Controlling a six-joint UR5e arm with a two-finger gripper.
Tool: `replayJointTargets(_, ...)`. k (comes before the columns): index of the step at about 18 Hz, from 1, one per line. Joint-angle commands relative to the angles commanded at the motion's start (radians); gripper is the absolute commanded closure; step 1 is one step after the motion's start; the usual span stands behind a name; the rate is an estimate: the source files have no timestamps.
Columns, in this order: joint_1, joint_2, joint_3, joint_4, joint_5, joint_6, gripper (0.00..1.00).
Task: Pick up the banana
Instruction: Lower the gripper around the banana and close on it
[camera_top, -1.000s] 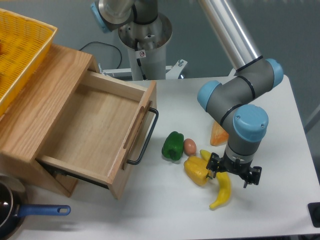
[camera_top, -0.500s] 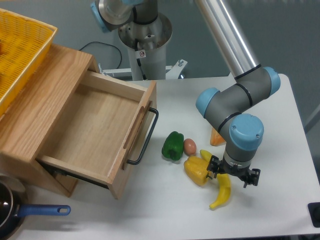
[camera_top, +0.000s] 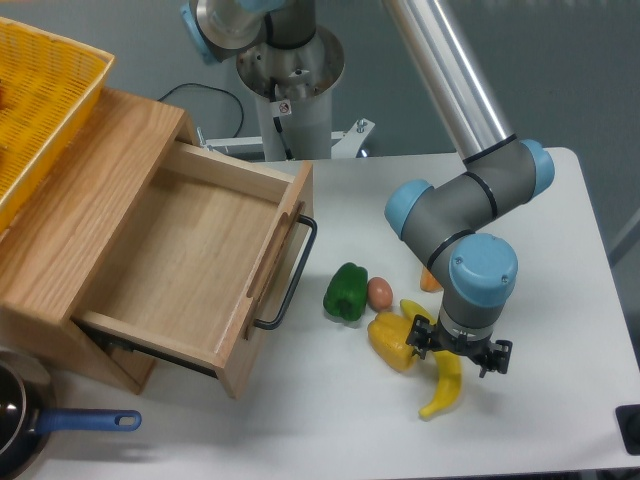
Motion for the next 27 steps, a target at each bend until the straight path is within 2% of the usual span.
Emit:
replayJointTargets(19, 0.003, -0.021, 0.002, 0.018, 0.003, 0.0, 0.0)
replayJointTargets(27, 0.017, -0.023, 0.023, 0.017, 0.0, 0.008, 0.0)
